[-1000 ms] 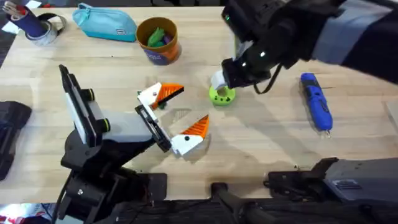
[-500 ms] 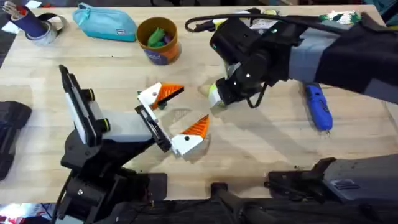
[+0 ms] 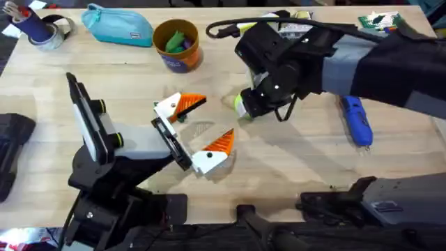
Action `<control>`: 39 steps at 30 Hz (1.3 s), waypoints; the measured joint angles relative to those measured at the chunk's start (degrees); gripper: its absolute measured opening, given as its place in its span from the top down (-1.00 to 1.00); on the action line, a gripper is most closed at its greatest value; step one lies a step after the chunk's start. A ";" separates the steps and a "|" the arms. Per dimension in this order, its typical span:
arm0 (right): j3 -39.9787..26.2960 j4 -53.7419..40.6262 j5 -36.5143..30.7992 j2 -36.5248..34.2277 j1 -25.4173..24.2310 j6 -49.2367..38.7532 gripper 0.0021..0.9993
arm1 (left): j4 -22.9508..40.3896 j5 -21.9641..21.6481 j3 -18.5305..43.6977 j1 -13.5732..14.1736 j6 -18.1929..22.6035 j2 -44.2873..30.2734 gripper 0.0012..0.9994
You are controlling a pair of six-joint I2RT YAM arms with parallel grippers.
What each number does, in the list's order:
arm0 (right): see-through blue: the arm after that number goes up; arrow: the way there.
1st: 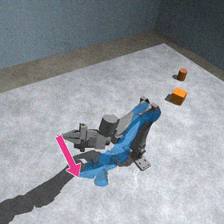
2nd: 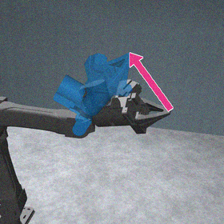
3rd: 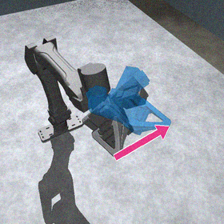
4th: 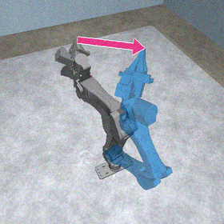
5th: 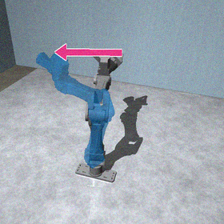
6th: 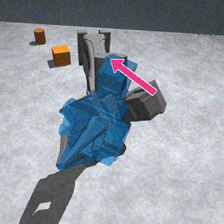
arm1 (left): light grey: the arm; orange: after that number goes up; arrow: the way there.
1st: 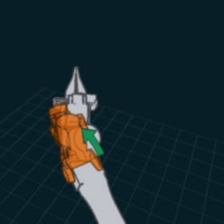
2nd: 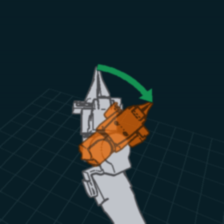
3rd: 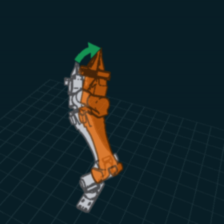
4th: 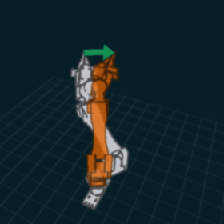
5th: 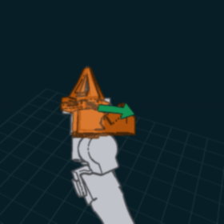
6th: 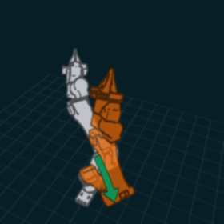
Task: Pick up the gripper from the table and insert it into the empty holder that is missing its gripper. Then pick up a screw, insert it into the mounting hole, and use the screwdriver to tighten it. Finally, clean up the table by picking up the vegetable and placing it into the bucket.
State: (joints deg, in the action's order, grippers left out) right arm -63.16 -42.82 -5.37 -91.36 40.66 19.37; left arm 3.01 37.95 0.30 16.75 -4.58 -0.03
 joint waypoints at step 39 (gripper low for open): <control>0.02 0.44 -1.07 -4.09 -0.03 -1.85 0.99 | 0.00 0.00 0.00 0.00 0.00 -0.02 -0.98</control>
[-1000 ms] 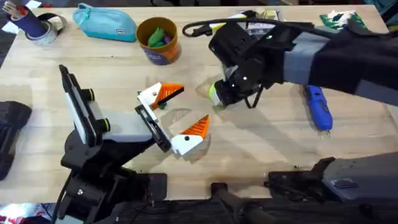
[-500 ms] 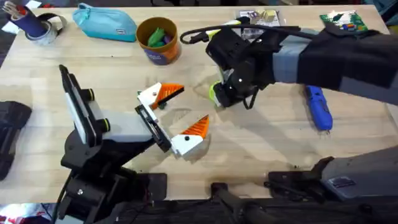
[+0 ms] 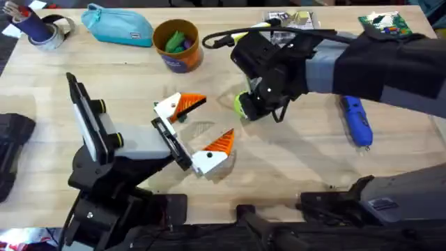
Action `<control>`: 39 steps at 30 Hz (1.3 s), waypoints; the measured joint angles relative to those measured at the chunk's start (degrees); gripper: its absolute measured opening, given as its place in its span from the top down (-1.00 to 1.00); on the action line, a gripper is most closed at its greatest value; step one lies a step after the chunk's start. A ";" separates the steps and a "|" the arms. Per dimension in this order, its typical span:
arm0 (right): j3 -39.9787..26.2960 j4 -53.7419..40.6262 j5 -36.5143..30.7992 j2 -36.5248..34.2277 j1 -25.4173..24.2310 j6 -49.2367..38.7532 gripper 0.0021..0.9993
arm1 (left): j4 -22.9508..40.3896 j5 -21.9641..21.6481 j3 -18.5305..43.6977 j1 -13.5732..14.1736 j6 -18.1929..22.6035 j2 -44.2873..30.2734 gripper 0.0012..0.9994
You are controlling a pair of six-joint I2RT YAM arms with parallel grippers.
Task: Pick up the gripper from the table and insert it into the empty holder that is missing its gripper. Then pick up a screw, insert it into the mounting hole, and use the screwdriver to tighten it. Finally, clean up the table by picking up the vegetable and placing it into the bucket.
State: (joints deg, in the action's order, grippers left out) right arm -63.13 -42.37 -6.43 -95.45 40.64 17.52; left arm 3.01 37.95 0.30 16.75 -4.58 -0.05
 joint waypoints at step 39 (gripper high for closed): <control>-38.51 -22.23 8.48 1.47 15.82 -3.31 0.99 | 0.00 -0.02 0.00 0.00 -0.15 0.02 -0.98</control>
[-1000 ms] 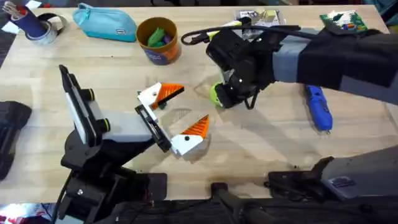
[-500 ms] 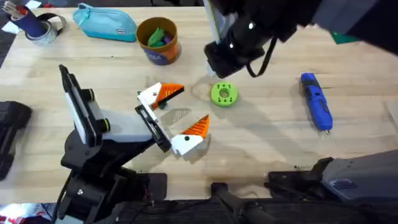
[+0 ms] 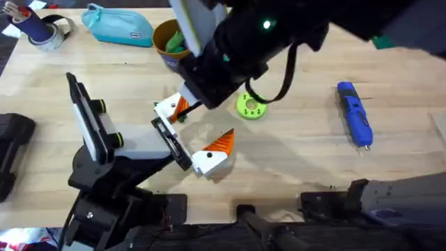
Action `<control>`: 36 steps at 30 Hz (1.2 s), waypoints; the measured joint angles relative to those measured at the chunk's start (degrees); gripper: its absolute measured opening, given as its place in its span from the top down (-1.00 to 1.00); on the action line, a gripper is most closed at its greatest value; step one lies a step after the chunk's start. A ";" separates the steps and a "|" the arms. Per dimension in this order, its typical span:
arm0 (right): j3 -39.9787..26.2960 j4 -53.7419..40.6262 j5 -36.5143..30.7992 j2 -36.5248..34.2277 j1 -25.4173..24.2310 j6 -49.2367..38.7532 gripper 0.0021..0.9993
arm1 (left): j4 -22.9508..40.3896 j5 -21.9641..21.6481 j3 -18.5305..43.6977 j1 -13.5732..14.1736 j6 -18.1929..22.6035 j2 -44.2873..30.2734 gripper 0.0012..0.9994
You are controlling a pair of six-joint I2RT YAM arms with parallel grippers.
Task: Pick up the gripper from the table and insert it into the empty holder that is missing its gripper. Then pick up a screw, insert it into the mounting hole, and use the screwdriver to tighten it. Finally, clean up the table by picking up the vegetable and placing it into the bucket.
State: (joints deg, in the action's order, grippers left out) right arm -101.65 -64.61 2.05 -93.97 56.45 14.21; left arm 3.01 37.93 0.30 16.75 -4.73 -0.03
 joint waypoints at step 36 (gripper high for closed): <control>-0.33 6.57 5.89 -5.81 0.76 -3.12 0.99 | 0.00 0.00 0.00 0.00 0.00 0.00 -0.98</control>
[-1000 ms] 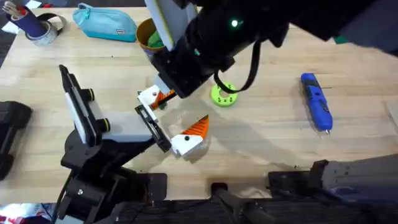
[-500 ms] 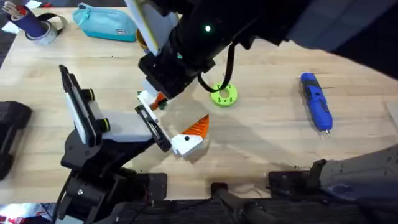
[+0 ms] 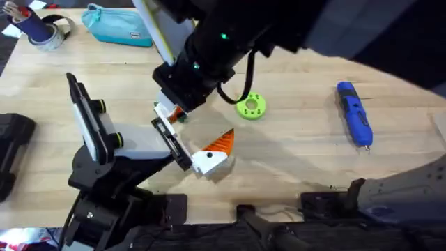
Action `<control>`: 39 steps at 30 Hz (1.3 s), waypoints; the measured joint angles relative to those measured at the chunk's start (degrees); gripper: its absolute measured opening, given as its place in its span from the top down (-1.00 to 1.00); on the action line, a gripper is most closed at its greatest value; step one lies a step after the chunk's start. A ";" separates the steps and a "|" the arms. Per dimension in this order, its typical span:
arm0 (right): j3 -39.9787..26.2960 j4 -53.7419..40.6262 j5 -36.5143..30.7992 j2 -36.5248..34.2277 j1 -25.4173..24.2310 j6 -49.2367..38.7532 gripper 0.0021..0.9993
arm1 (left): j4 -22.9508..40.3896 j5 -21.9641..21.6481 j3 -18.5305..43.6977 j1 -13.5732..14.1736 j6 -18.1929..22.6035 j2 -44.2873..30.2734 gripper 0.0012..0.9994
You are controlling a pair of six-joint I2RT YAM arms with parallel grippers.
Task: Pick up the gripper from the table and insert it into the empty holder that is missing its gripper. Then pick up a screw, insert it into the mounting hole, and use the screwdriver to tighten it. Finally, clean up the table by picking up the vegetable and placing it into the bucket.
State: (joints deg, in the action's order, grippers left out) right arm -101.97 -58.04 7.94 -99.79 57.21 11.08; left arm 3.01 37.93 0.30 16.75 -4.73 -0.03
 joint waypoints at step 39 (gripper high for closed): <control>-0.31 1.50 -0.78 -3.26 0.00 -0.66 0.25 | 0.05 -0.42 0.00 -0.13 -1.29 -0.28 -0.98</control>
State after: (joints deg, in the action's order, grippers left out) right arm -102.28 -56.54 7.16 -103.04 57.21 10.42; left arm 3.06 37.51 0.30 16.62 -6.02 -0.32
